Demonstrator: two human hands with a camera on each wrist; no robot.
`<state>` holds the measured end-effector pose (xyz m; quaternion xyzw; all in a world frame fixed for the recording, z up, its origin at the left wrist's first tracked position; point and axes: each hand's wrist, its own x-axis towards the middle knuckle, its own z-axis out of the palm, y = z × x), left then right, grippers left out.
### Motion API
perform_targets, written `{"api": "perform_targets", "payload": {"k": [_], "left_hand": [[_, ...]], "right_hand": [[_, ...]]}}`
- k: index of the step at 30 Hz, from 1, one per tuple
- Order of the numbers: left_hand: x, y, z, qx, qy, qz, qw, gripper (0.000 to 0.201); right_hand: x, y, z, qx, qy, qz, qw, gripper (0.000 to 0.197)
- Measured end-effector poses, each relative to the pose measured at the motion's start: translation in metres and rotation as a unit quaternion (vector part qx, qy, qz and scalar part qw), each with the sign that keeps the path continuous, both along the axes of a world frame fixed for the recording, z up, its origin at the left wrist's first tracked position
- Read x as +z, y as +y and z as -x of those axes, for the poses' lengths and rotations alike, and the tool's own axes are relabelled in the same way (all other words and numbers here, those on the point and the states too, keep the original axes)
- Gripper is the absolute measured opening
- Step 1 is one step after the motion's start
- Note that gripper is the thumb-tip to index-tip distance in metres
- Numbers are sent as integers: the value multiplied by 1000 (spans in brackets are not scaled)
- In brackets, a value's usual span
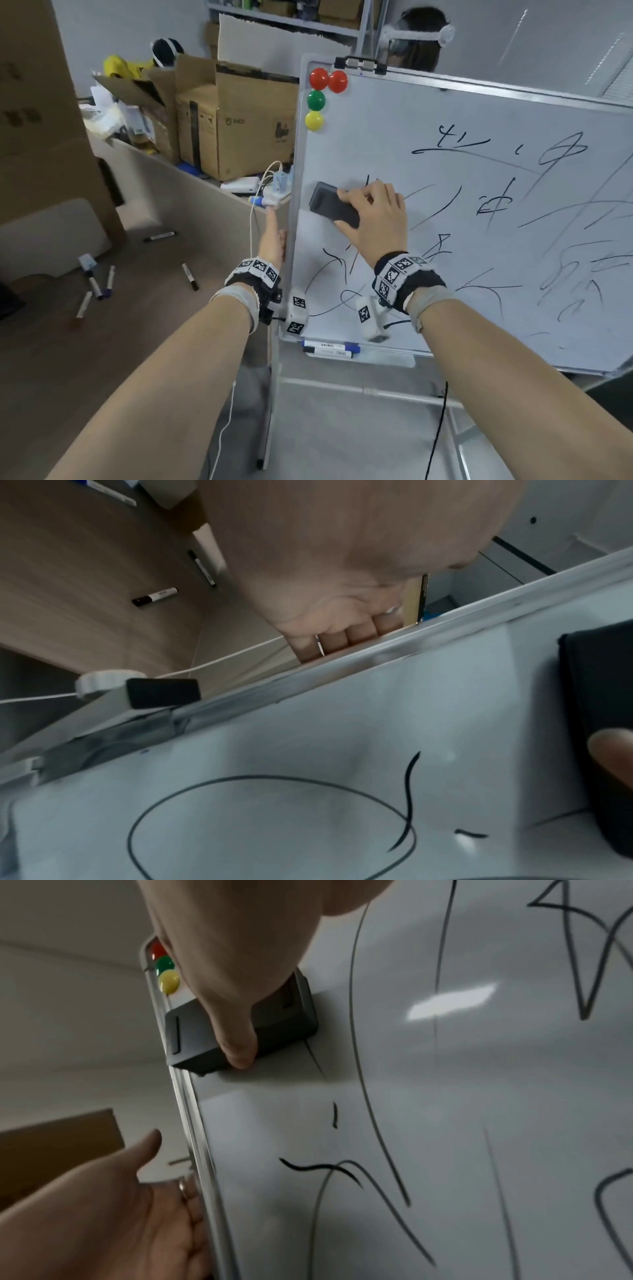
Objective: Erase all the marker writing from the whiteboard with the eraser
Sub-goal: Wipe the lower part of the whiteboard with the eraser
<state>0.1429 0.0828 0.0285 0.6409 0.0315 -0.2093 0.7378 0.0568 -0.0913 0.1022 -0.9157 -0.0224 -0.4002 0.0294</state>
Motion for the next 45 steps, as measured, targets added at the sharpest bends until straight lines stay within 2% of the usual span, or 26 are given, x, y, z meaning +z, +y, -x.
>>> {"api": "perform_targets", "payload": {"k": [3, 7, 9, 11, 14, 17, 20, 22, 26, 28, 30, 34, 37, 39, 42, 45], "left_hand": [[-1, -1, 11, 17, 1, 17, 1000, 105], [-14, -2, 25, 35, -2, -13, 999, 108], [-35, -1, 20, 27, 17, -48, 998, 120], [-73, 1, 2, 37, 27, -54, 997, 129], [-95, 1, -9, 46, 40, -69, 996, 123], [-110, 1, -7, 41, 38, -60, 997, 126], [-102, 0, 15, 29, 31, -61, 997, 129], [-89, 1, 28, 35, 27, -64, 997, 119], [-77, 2, 34, 46, 35, -62, 996, 96], [-70, 1, 35, 42, 37, -66, 996, 94], [-59, -1, 34, 36, 40, -82, 995, 95], [-34, -8, 25, 41, 32, -97, 994, 122], [-4, -20, 13, 72, -9, -53, 996, 110], [-2, -31, -12, 85, -33, -29, 995, 110], [-18, -43, -41, 79, -64, 2, 995, 105], [7, -39, -9, 117, -53, -25, 991, 100]], "right_hand": [[-20, 0, 1, 26, 19, -1, 999, 50], [-89, 2, 16, 66, 120, 83, 987, 54], [-116, 2, 21, 72, 146, 91, 983, 54], [-131, 3, 22, 73, 145, 85, 983, 52], [-146, 5, 18, 86, 136, 86, 983, 50], [-176, 4, 24, 101, 174, 93, 975, 45], [-210, 2, 35, 97, 199, 105, 970, 41], [-220, 2, 35, 89, 203, 107, 969, 39], [-213, 5, 34, 92, 216, 105, 966, 42], [-197, 2, 35, 77, 200, 103, 971, 48], [-169, -5, 32, 46, 167, 85, 981, 52], [-89, -34, 19, -9, 65, 60, 996, 52], [-39, -51, 5, -39, -7, 42, 998, 52], [-19, -52, -2, -54, -33, 20, 998, 52], [-15, -50, -6, -53, -50, 2, 997, 52], [-42, -50, -3, -6, -28, 13, 999, 51]]}}
